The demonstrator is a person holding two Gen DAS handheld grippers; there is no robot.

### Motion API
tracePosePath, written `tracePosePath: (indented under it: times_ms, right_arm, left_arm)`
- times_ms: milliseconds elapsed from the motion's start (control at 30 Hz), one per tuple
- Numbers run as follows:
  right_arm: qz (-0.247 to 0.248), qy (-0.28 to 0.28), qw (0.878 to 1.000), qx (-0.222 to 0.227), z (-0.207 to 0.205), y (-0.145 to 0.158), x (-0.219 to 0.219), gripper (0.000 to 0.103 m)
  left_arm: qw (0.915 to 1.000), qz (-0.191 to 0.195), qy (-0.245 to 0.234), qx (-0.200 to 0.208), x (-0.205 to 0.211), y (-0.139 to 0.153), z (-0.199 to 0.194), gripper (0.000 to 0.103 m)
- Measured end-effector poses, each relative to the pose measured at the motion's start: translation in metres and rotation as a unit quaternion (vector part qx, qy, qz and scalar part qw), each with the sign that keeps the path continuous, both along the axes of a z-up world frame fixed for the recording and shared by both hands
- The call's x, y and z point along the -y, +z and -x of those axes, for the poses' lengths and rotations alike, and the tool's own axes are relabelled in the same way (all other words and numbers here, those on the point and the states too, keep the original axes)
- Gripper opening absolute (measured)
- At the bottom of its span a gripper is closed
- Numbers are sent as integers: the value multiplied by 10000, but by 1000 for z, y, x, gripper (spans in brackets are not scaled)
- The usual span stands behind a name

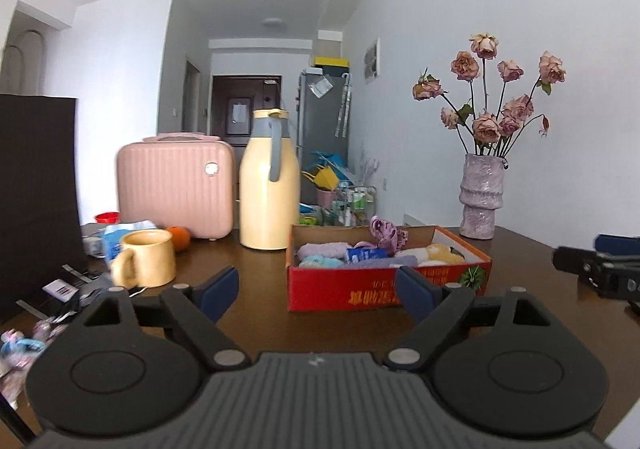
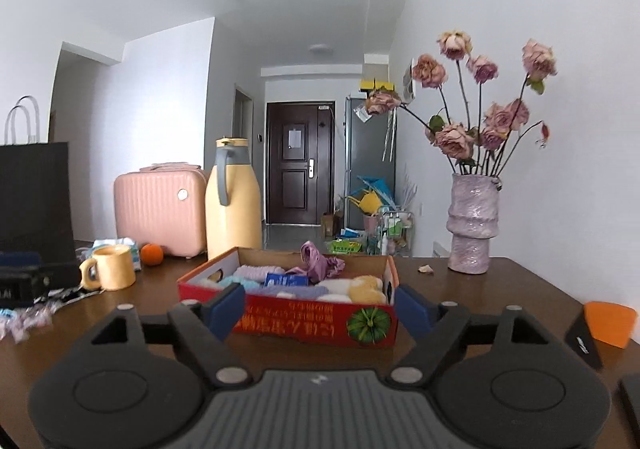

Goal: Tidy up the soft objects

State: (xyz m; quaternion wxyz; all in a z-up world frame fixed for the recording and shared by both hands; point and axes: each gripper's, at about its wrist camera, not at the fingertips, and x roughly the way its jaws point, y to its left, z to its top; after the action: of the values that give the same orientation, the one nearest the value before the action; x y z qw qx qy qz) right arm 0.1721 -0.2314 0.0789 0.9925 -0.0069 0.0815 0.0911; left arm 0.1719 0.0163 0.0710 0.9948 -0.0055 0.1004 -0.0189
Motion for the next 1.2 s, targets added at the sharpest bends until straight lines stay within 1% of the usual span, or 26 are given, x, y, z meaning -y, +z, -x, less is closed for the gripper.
tracePosePath:
  times_ms: [200,267,333,400,533,600,700,800,1200]
  right_arm:
    - [-194,24,9998,0,57,-19,-1,89]
    - [-204,31,9998,14,73,-23,-2,91]
    - [-219,72,9997,48,90,-27,-3,96]
    - [-297,56,9995,46,105,-31,-4,98]
    - [-223,211,9993,-200,127,-39,-9,98]
    - [-226,216,9989,-362,135,-41,-11,98]
    - [-340,309,9978,-481,142,-42,-11,99]
    - [-309,191,9984,-444,146,-42,-12,99]
    - [-364,183,9979,-496,144,-43,-10,99]
  left_arm:
    - [9996,-227,44,185,10,-10,55,102]
    - [9994,-275,15,225,12,-13,70,102]
    - [9994,-298,19,190,14,-18,84,103]
    - [9995,-287,62,112,15,-22,99,103]
    - [9991,-368,219,-33,10,-29,124,103]
    - [9989,-327,327,-21,4,-29,136,103]
    - [9991,-248,335,29,-3,-22,139,103]
    - [9990,-189,394,102,-5,-16,140,103]
    - [9993,-212,302,53,-3,-18,140,103]
